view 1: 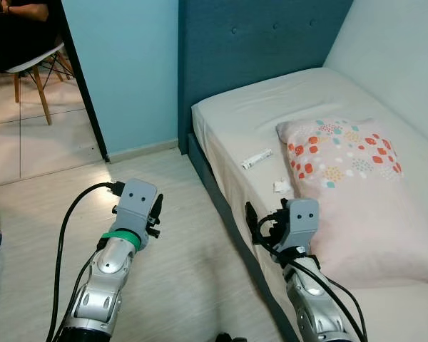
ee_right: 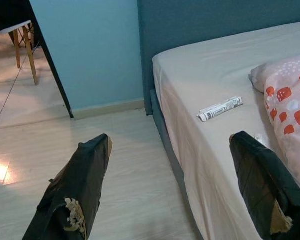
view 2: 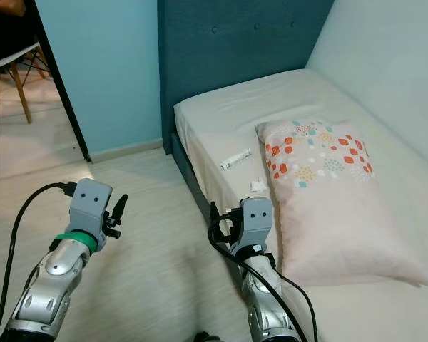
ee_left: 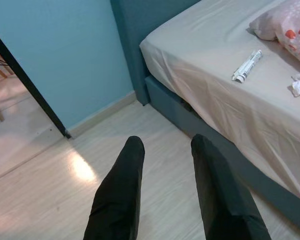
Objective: Clean up the room
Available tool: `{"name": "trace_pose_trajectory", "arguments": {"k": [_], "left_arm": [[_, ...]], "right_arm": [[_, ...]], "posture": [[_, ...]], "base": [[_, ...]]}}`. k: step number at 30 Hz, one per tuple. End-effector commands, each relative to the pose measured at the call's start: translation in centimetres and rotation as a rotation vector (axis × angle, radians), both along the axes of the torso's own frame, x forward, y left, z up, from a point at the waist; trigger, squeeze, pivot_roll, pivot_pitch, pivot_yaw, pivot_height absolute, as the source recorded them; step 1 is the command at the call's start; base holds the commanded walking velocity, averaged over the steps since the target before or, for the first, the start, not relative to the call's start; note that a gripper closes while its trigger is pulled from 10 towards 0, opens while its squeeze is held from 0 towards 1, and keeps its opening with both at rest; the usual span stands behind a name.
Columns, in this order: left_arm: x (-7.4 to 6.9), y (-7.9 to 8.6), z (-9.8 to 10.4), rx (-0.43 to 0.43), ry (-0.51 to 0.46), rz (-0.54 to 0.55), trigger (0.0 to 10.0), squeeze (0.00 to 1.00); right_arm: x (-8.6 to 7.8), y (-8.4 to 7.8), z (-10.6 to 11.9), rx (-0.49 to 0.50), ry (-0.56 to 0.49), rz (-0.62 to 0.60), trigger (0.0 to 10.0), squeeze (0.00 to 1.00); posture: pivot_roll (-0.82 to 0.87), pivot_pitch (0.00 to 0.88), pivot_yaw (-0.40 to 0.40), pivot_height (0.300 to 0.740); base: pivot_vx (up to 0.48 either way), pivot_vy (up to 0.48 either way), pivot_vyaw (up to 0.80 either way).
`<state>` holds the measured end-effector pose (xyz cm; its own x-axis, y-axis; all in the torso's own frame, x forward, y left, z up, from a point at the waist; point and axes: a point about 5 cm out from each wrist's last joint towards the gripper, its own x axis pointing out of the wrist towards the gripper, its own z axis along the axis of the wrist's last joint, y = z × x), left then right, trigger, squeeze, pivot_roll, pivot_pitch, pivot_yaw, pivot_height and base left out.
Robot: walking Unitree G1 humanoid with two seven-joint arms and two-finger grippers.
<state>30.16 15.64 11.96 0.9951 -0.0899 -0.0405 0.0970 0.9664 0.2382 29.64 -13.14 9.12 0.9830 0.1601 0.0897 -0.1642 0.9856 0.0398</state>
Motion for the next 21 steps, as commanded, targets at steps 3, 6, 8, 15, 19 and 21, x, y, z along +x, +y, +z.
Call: {"name": "trace_pose_trajectory", "arguments": {"k": [3,6,8,15,19,21], "left_arm": [[-0.15,-0.33,-0.44,-0.003,0.022,-0.007,10.0,0.00],[-0.23,-0.35,-0.62,0.001,0.028,-0.008,10.0,0.00],[-0.25,-0.33,-0.67,0.003,0.030,-0.009,10.0,0.00],[-0.13,-0.12,-0.85,0.005,0.037,-0.001,10.0,0.00],[-0.25,0.14,-1.15,-0.001,0.061,-0.004,10.0,0.00],[-0.30,0.20,-1.26,-0.006,0.071,-0.006,10.0,0.00]], "right_arm": [[-0.15,-0.37,-0.39,-0.007,0.017,-0.006,10.0,0.00],[-0.60,-0.83,-0.58,-0.007,0.018,-0.024,10.0,0.00],[-0.71,-0.88,-0.65,-0.007,0.019,-0.027,10.0,0.00],[-0.88,-0.99,-0.65,-0.007,0.021,-0.026,10.0,0.00],[-0.77,-0.98,-0.54,-0.007,0.020,-0.020,10.0,0.00],[-0.77,-0.97,-0.52,-0.007,0.020,-0.019,10.0,0.00]], "posture": [[0.12,0.132,-0.028,0.740],[0.10,0.137,-0.020,0.740],[0.10,0.137,-0.020,0.740],[0.08,0.143,-0.024,0.740],[0.08,0.146,-0.024,0.740],[0.08,0.146,-0.024,0.740]], "base": [[0.000,0.000,0.00],[0.000,0.000,0.00],[0.000,0.000,0.00],[0.000,0.000,0.00],[0.000,0.000,0.00],[0.000,0.000,0.00]]}}
